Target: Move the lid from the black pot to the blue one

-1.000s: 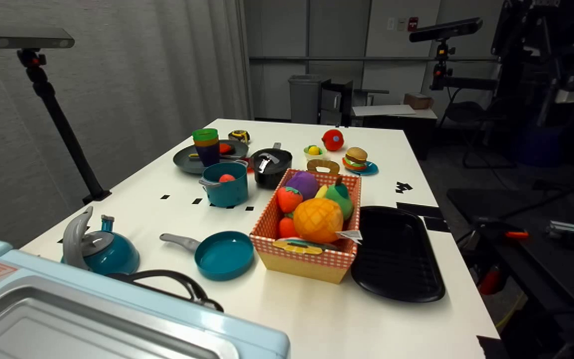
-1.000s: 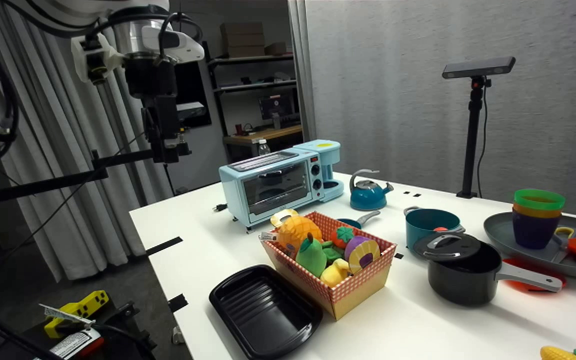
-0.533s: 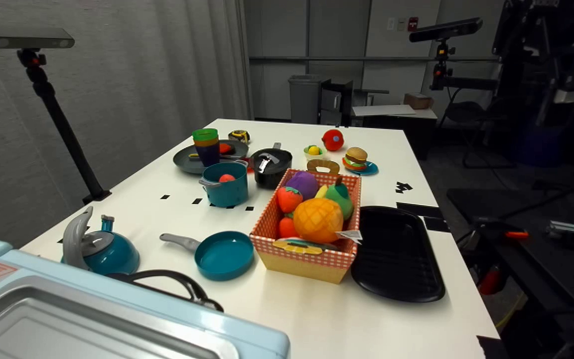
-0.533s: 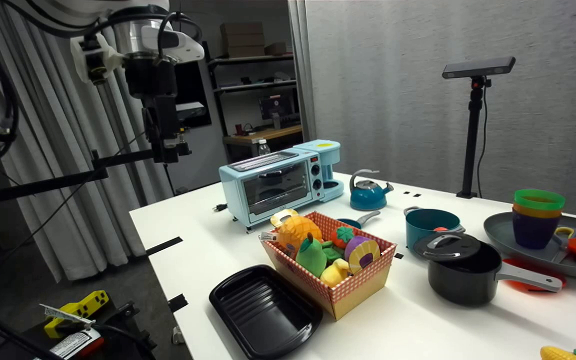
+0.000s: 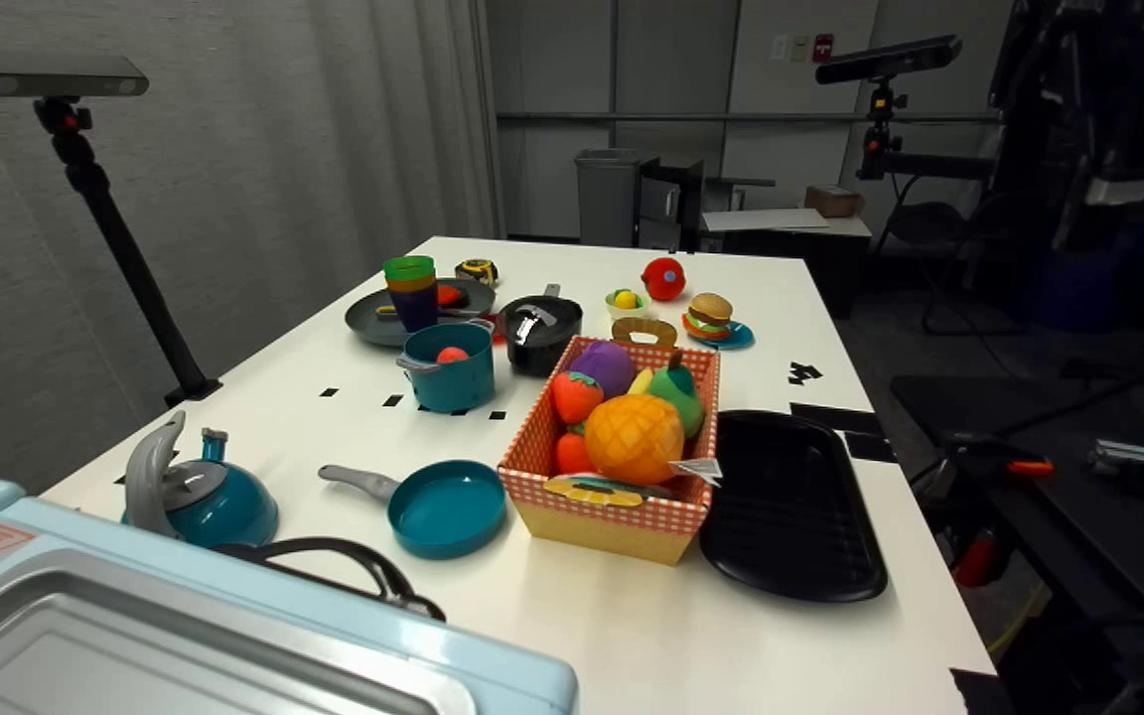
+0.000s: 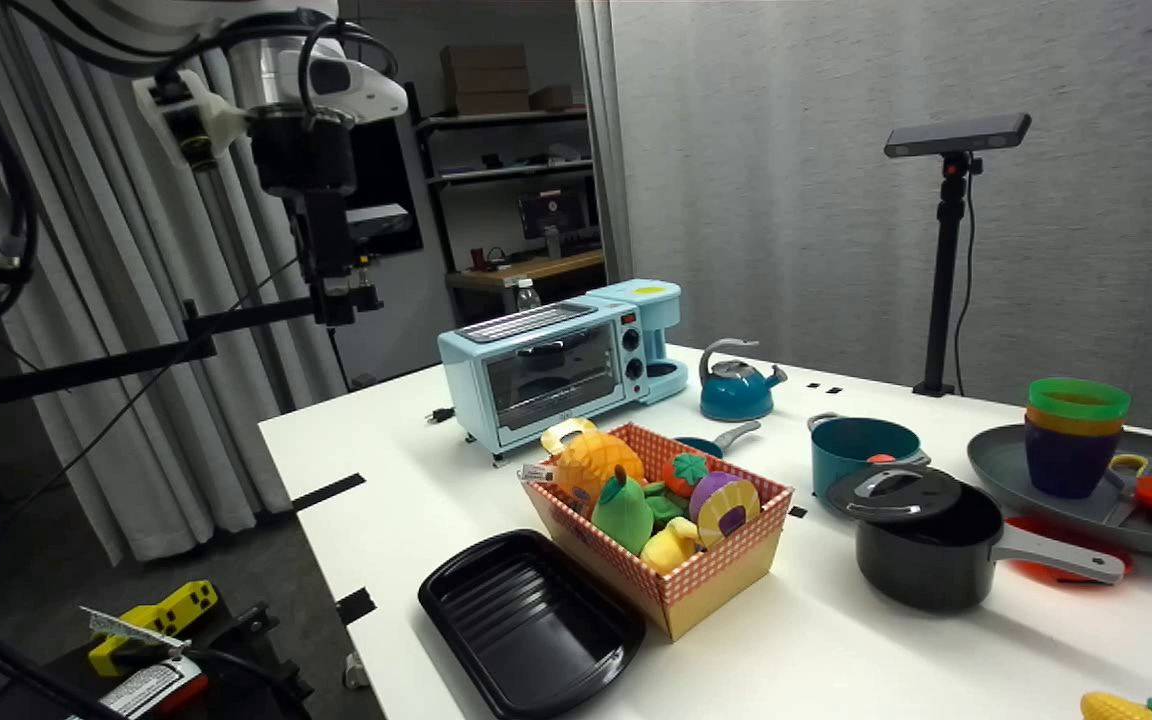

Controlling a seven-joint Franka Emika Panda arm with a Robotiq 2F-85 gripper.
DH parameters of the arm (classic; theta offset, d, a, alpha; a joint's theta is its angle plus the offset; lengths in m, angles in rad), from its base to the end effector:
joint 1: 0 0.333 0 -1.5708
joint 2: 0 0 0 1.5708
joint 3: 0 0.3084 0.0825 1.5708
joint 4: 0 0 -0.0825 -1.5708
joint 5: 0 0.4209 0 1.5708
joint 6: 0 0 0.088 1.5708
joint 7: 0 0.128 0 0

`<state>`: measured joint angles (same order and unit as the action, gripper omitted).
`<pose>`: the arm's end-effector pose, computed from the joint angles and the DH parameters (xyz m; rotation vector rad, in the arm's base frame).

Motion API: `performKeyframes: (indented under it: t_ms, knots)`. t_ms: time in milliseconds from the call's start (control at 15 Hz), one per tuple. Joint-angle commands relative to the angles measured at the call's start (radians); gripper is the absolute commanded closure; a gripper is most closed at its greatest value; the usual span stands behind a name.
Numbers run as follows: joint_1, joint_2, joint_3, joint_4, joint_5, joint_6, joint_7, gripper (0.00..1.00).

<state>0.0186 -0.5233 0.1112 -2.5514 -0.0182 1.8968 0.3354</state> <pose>0.3992 0.0476 0.3901 3.0184 -0.3290 -0.1744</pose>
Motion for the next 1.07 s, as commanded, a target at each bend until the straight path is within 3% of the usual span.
performKeyframes:
  t_ms: [0, 467, 1000]
  knots:
    - [-0.005, 0.0, 0.004, 0.001, 0.002, 0.001, -0.003, 0.0]
    - [-0.005, 0.0, 0.005, 0.001, 0.002, 0.004, -0.003, 0.0]
    - [-0.028, -0.006, 0.029, -0.008, 0.009, 0.035, 0.161, 0.0]
